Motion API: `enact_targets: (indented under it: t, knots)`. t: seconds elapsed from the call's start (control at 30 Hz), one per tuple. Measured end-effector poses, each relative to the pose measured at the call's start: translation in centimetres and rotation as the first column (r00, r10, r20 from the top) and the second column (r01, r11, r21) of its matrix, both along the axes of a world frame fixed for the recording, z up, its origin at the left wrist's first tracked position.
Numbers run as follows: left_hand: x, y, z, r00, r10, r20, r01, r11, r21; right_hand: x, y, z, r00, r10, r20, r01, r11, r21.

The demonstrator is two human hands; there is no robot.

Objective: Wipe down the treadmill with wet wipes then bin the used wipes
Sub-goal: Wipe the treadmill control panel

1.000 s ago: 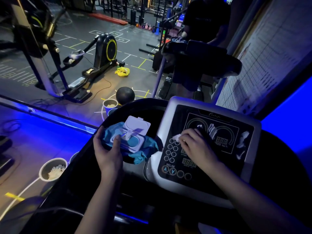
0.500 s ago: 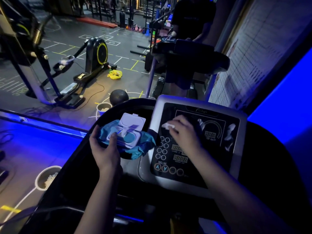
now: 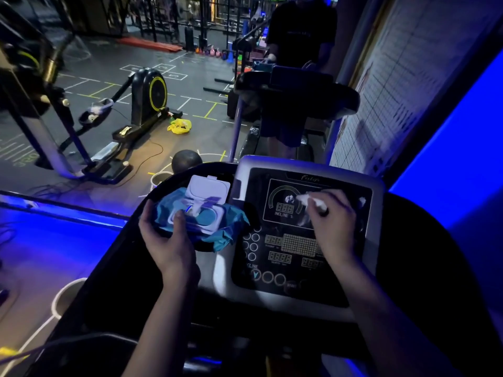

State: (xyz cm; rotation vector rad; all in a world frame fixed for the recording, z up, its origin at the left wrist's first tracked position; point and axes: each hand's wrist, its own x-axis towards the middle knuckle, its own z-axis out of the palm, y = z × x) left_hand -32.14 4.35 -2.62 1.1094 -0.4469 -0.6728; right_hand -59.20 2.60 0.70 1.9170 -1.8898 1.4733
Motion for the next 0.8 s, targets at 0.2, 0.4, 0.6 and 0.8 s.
enact_targets:
  t: [0.2, 0.4, 0.6, 0.8]
  knots:
    - [-1.4, -0.8, 0.5, 1.000, 0.026, -0.001, -0.026, 0.999, -0.031, 1.0, -3.6, -0.2, 0.967, 0.109, -0.231, -0.111, 0.994, 0.002]
    - [-0.9, -0.7, 0.1, 0.998, 0.061, -0.014, -0.061, 0.997, -0.040, 0.4, -1.3, -1.5, 0.874, 0.307, -0.376, -0.276, 0.952, 0.135]
    - [-0.6, -0.7, -0.8, 0.996, 0.083, 0.010, -0.083, 0.996, -0.025, -0.5, -3.8, 1.7, 0.987, 0.118, -0.105, -0.111, 0.991, 0.079]
    - [-0.6, -1.1, -0.5, 0.996, 0.084, -0.002, -0.084, 0.995, -0.049, 1.2, -2.2, -0.3, 0.946, 0.264, -0.188, -0.218, 0.947, 0.234]
